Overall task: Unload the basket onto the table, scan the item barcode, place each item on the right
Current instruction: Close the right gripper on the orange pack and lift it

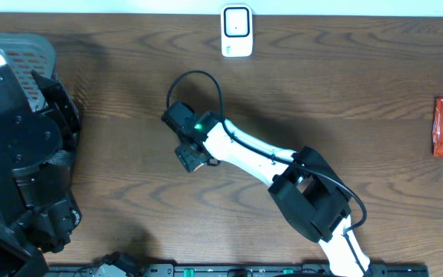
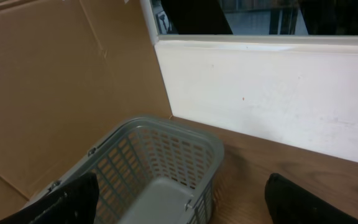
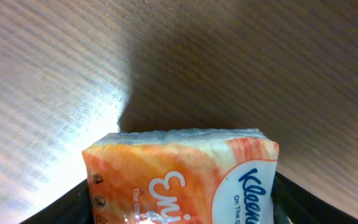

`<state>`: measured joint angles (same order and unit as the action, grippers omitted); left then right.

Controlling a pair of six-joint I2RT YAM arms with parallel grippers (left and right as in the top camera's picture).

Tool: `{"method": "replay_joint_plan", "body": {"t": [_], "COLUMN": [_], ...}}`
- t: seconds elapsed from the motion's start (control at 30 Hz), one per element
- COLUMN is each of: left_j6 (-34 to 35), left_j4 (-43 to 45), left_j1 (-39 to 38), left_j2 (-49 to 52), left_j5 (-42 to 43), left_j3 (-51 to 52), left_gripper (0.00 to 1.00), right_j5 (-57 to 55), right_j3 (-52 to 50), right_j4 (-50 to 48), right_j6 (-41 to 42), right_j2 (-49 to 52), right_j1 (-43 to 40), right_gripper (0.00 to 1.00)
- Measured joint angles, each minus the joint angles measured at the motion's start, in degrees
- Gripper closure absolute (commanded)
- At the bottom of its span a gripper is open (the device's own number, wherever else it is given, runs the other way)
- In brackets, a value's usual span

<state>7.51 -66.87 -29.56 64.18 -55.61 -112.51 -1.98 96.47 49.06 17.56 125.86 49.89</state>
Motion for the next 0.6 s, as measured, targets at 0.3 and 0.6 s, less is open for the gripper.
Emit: {"method": "replay_joint_plan", "body": {"t": [0.3,0.6], "left_j6": [0.0,0.0], "left_j4": [0.0,0.0], "left_j1": [0.0,0.0], "left_j2": [0.0,0.0], "left_j5": [0.0,0.0], "left_j3": [0.0,0.0], "left_gripper": [0.14,0.14], "right_j5": [0.1,8.1], "right_j3": [7.3,7.7], "right_j4": [12.3,20.1], "right_j6": [5.1,8.4], "right_j2": [0.0,0.0], "right_j1": [-0.9,-5.2], "right_gripper": [0.34,0.35]}}
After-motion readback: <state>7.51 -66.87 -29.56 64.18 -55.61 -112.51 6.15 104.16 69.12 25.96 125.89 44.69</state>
